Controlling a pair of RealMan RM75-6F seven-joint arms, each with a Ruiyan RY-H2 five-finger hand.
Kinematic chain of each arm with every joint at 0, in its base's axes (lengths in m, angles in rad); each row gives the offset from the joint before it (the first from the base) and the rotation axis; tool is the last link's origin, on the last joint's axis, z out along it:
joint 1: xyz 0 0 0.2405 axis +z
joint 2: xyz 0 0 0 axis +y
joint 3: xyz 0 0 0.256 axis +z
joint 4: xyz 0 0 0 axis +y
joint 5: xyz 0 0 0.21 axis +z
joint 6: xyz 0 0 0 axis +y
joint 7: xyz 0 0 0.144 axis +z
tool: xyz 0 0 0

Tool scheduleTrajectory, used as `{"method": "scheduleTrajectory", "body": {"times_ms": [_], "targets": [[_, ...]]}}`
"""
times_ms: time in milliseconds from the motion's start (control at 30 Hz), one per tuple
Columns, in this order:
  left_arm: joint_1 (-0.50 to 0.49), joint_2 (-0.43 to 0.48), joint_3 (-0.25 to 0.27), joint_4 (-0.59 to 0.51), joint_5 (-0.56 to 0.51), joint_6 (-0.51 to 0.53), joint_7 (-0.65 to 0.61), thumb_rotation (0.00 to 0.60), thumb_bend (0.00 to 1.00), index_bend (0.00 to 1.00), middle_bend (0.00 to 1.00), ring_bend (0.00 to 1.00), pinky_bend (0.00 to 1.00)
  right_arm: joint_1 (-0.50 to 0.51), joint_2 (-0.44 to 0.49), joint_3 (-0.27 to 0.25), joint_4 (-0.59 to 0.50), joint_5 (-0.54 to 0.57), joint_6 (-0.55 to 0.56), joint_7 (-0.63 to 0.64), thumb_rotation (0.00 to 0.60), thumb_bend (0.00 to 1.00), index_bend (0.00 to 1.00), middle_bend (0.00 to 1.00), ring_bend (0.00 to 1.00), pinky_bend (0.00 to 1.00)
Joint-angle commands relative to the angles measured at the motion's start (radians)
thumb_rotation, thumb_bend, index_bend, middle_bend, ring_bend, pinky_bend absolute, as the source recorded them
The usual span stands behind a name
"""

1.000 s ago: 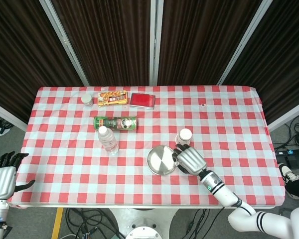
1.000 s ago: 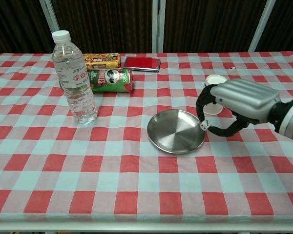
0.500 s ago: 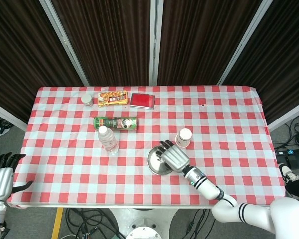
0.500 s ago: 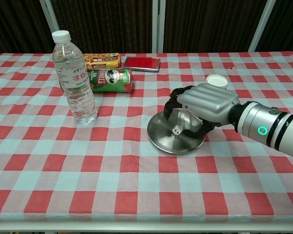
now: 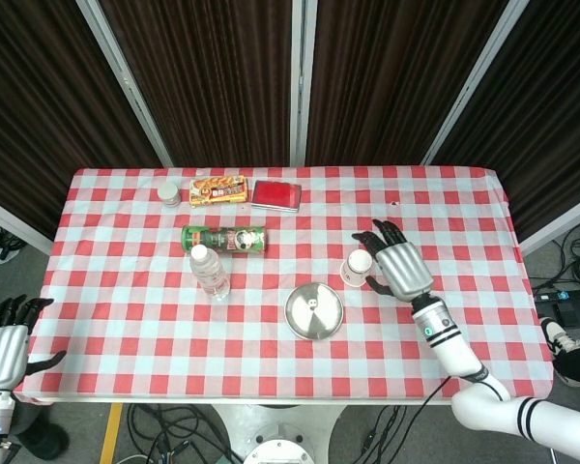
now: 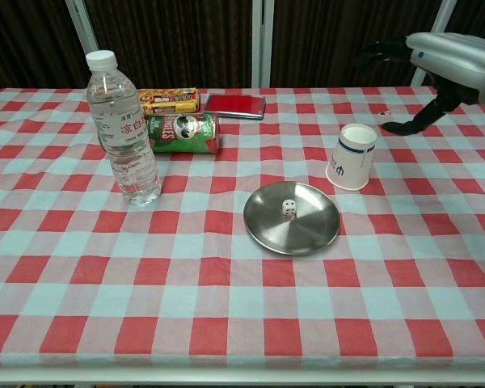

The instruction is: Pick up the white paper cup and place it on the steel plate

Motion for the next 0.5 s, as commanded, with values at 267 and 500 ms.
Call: {"method": "scheduleTrajectory", "body": {"times_ms": [267,500], "targets": [[0.001,0.023,0.003,-0.031,-0.008,-0.009,0.019,0.6,0.07,0.2,0.19,0.1,0.08,0.036,-0.092,0.024,0.208,0.126,-0.235,0.313,0.6,0.09,0.14,0.24,0.08,0.14],[0.0,0.031,0.002,-0.041,-0.012,-0.013,0.027,0.6,0.07,0.2,0.19,0.1,0.08,0.073,-0.162,0.03,0.302,0.116,-0.265,0.361,0.6,0.09,0.17,0.26,0.09,0.16]]}}
